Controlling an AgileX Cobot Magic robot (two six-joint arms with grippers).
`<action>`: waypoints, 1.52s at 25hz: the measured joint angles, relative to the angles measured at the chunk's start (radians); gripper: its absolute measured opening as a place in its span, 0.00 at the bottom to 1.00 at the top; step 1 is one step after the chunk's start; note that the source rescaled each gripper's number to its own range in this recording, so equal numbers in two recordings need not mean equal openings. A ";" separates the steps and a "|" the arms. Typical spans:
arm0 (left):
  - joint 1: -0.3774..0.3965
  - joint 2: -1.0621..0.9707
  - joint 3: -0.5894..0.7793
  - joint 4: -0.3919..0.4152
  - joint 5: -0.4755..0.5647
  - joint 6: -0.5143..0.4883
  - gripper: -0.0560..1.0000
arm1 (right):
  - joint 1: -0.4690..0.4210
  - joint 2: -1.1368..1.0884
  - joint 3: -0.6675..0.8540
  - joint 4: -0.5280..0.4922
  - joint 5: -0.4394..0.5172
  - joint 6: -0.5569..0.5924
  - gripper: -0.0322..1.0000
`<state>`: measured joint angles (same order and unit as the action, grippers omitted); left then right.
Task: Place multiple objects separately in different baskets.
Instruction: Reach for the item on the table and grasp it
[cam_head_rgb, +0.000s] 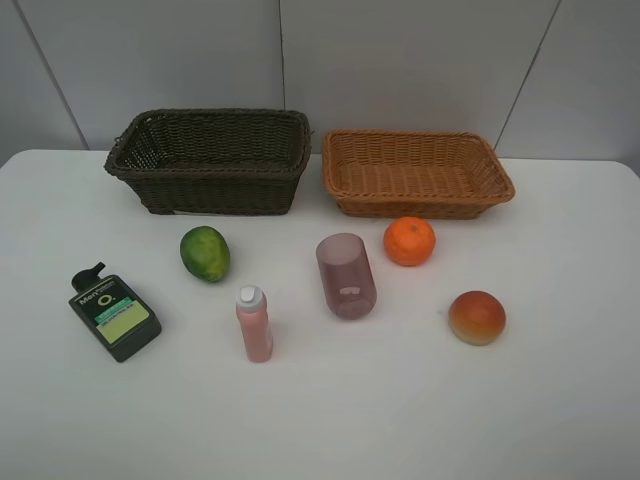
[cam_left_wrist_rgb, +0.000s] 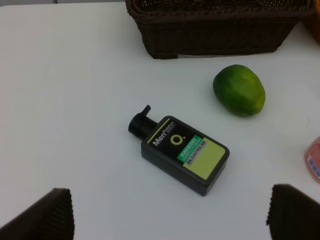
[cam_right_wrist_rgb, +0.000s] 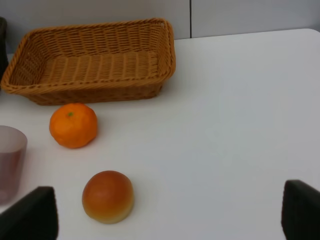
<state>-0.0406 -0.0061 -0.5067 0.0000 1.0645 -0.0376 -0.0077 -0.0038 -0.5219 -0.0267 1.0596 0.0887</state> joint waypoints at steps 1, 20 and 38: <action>0.000 0.000 0.000 0.000 0.000 0.000 1.00 | 0.000 0.000 0.000 0.000 0.000 0.000 0.94; 0.000 0.000 0.000 0.000 0.000 0.000 1.00 | 0.000 0.000 0.000 0.000 0.000 0.001 0.94; 0.000 0.000 0.000 0.000 0.000 0.000 1.00 | 0.000 0.000 0.000 0.000 0.000 0.001 0.94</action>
<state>-0.0406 -0.0061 -0.5067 0.0000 1.0645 -0.0376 -0.0077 -0.0038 -0.5219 -0.0267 1.0596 0.0895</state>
